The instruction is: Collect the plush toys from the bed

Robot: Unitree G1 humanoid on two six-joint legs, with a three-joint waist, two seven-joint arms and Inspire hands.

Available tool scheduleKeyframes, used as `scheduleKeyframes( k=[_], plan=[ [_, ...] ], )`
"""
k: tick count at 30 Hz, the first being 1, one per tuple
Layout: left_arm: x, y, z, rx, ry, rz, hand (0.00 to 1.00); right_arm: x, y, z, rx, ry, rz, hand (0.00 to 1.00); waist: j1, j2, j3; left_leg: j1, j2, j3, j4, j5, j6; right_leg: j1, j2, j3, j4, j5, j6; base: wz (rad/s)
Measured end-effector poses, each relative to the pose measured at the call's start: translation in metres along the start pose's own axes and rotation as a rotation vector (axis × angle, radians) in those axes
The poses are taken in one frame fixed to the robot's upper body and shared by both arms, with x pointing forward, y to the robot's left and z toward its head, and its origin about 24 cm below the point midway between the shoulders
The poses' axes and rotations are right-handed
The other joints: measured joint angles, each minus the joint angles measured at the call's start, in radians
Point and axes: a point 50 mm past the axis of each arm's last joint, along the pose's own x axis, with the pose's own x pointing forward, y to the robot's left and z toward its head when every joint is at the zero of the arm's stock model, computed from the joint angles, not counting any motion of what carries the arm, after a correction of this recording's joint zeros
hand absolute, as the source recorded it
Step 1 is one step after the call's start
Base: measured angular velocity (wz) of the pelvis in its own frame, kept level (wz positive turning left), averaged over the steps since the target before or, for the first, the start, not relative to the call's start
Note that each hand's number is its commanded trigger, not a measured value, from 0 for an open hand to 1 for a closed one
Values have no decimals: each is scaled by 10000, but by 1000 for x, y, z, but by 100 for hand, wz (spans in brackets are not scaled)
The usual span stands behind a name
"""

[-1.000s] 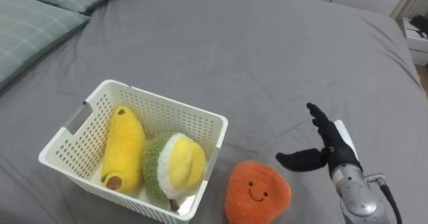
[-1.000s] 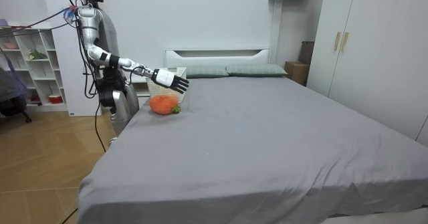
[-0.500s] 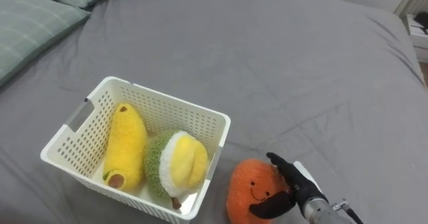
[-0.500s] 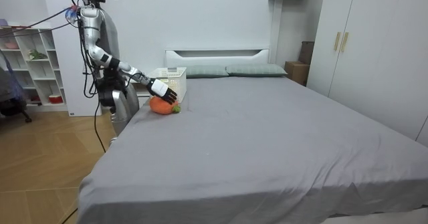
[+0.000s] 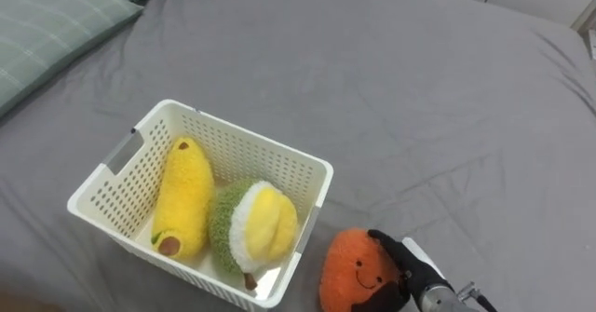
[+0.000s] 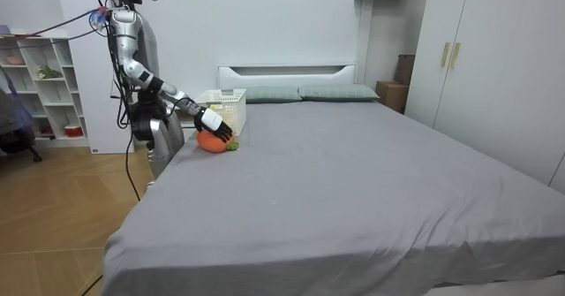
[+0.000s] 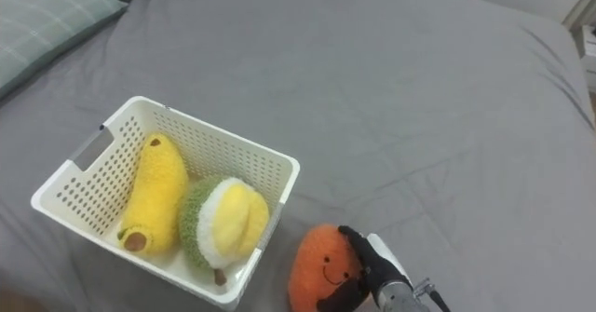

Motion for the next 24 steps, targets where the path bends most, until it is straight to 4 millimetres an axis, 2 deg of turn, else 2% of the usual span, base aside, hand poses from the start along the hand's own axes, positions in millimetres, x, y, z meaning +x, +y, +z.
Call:
scheduleKeyframes(
  k=[6,14,17,19,24],
  plan=[
    [0,-1,0,5,25,-165,0,2,-5,4,-148,-90,-198,100,114,5,3,-46,-17,-130,49,-8,-1,20,-1,-126,-2,0,0,5],
    [-1,7,-12,465,218,7,0,11,-2,9,-111,76,31,100,201,49,42,-150,-45,-335,193,-31,-5,56,-6,-277,9,0,0,8],
    [-2,7,-14,566,243,5,0,12,3,11,-4,43,230,100,298,47,92,-171,-53,-358,210,-31,-5,56,-9,-282,9,0,0,1],
    [-1,7,-13,600,187,-57,0,12,3,12,78,-23,248,100,351,41,157,-245,-57,-359,287,-64,-1,21,-9,-275,9,0,0,0],
    [-1,7,-13,581,187,-165,0,12,5,13,344,-147,397,100,374,44,176,-306,-64,-365,369,-108,18,1,-14,-273,4,1,2,0]
  ],
)
